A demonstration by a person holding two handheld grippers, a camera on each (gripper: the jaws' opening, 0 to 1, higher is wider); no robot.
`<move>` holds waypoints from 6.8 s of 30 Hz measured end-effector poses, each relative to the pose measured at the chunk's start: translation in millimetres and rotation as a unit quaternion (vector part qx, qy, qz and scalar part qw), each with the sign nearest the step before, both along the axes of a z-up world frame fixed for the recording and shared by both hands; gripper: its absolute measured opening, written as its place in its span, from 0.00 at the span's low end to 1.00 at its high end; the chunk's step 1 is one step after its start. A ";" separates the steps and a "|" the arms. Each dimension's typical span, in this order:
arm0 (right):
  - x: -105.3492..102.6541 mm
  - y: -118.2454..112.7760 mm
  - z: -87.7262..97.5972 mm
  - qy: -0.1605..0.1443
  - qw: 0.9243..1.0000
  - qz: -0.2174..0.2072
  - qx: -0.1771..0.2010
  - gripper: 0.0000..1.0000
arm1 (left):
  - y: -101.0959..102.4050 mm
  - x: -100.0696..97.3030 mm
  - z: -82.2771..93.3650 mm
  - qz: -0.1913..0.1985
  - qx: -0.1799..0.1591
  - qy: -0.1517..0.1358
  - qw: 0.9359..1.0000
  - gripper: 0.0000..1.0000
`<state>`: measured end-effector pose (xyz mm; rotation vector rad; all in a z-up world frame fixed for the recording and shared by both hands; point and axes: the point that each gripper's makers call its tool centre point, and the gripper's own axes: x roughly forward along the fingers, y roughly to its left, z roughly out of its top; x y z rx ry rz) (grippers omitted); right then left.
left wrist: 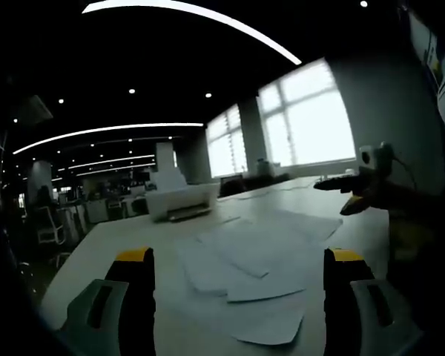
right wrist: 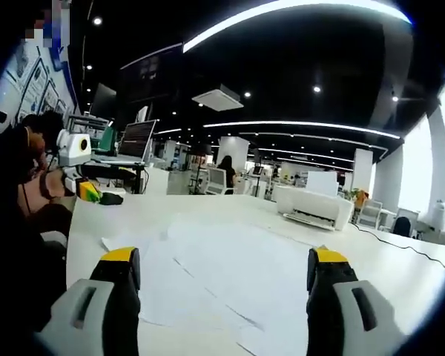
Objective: Organize the stack of printing papers by aligning and flattening the scattered papers on the table
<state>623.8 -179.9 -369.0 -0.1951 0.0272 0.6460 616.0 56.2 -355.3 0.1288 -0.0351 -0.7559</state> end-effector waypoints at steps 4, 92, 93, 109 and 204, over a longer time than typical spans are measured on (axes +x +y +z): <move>-1.0 12.1 0.8 -0.001 1.000 0.008 -0.002 0.89 | -0.2 0.1 0.7 0.000 -0.001 0.000 1.000 0.97; 70.7 89.7 -46.0 0.057 0.996 0.057 -0.039 0.88 | -2.6 -2.3 4.1 -0.006 0.000 -0.006 1.000 0.97; 74.0 88.9 -48.9 0.059 0.996 0.054 -0.041 0.88 | -2.7 -2.4 4.2 -0.006 0.000 -0.006 1.000 0.97; 111.4 79.3 -87.8 0.108 0.992 0.019 -0.063 0.88 | -5.4 -2.1 4.6 -0.009 0.002 -0.006 1.000 0.96; 129.0 58.9 -110.6 0.135 0.988 0.030 -0.065 0.24 | -12.7 -7.2 8.5 -0.024 -0.013 -0.009 1.000 0.95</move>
